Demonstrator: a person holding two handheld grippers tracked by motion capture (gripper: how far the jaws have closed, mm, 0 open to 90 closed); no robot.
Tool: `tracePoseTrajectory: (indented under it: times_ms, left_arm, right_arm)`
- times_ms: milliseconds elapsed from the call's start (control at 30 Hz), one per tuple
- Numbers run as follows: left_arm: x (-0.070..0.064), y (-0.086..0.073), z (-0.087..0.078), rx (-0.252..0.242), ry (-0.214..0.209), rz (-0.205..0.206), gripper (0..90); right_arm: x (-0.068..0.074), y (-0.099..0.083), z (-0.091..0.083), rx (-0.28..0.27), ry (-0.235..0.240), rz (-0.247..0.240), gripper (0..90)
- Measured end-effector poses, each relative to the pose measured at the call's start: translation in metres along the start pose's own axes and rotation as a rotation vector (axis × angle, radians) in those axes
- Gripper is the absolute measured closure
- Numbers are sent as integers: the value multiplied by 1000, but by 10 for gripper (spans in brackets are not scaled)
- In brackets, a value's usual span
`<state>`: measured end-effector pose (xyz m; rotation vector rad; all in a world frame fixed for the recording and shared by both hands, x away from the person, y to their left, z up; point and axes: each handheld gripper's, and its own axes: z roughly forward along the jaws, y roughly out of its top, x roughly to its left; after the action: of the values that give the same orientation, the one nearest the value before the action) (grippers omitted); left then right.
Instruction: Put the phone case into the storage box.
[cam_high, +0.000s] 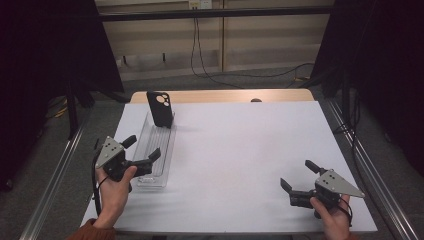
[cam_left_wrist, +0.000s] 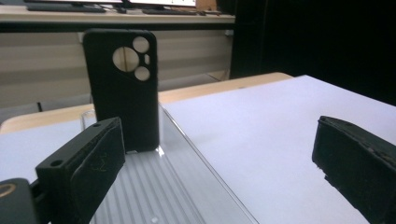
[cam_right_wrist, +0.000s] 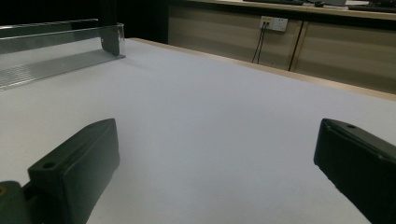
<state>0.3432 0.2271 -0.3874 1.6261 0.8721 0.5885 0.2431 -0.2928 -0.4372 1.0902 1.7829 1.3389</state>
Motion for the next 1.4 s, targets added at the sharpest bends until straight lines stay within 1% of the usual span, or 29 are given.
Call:
tracePoseTrajectory:
  times_ms: [67, 100, 133, 233, 267, 367, 433, 533, 567, 667, 700, 767, 800, 833, 867, 900, 1000, 1067, 1133, 1233, 1267, 1300, 1367, 1400]
  left_arm:
    - [1, -4, -3, -1, -6, -7, 25]
    - [1, -7, -4, -3, 0, -9, 26]
    - [1, -10, -5, -6, -3, -4, 25]
    - [0, -15, -9, -10, -6, -3, 25]
    - [0, -17, -12, -3, -11, 1, 25]
    - [-2, -23, -18, -9, -23, -21, 25]
    - [-3, -26, -21, 2, -22, -7, 25]
    - [-4, -32, -26, 4, -15, -12, 25]
    - [-4, -33, -27, 8, -13, -5, 25]
    - [-3, -36, -32, 6, -6, -15, 25]
    - [-3, -37, -33, 13, -7, -15, 25]
    - [-4, -41, -36, 12, 4, -7, 25]
    - [-5, -44, -37, 26, 5, -1, 25]
    - [-7, -46, -37, 26, -2, -10, 25]
    - [-6, -47, -38, 33, -14, -10, 25]
    - [-6, -47, -39, 38, -17, -10, 25]
    - [-7, -50, -44, 20, -6, -15, 25]
    - [-8, -53, -47, 25, 0, -13, 25]
    - [-7, -52, -48, 28, 1, -5, 25]
    - [-6, -53, -47, 31, -9, -17, 25]
    - [-5, -53, -47, 35, -9, -27, 25]
    - [-4, -53, -47, 24, -3, -29, 25]
    - [-4, -52, -47, 23, 2, -26, 25]
    - [-5, -51, -47, 18, 3, -32, 25]
  right_arm:
    - [0, 0, 0, -1, -2, -1, 0]
    - [0, 0, -1, 1, 0, 0, 0]
    - [0, 0, -1, 0, -1, -1, 0]
    - [0, 0, -1, -2, -3, 0, 0]
    - [0, 0, -2, -2, -4, 0, 0]
    - [0, 0, -3, -6, -5, 1, 0]
    - [1, 0, -5, -8, -6, 1, 0]
    - [0, 0, -7, -12, -8, -1, 0]
    - [0, 0, -8, -12, -11, 1, 0]
    - [0, -1, -9, -13, -13, 3, 0]
    - [-1, -1, -10, -14, -16, 9, 0]
    - [-2, -2, -13, -15, -18, 9, 0]
    - [-2, -2, -13, -19, -22, 13, 0]
    - [-2, -2, -14, -17, -25, 14, 0]
    - [-2, -3, -13, -14, -27, 11, 0]
    - [-2, -3, -13, -13, -28, 13, 0]
    - [-2, -3, -13, -14, -19, 9, 0]
    - [-2, -3, -14, -18, -21, 12, 0]
    - [-2, -3, -13, -18, -22, 12, 0]
    - [-2, -3, -12, -14, -18, 9, 0]
    - [-1, -3, -11, -15, -13, 8, 0]
    - [-1, -3, -10, -12, -14, 6, 0]
    - [-1, -3, -7, -4, -9, 6, 0]
    - [0, -3, -6, -2, -8, 7, 0]
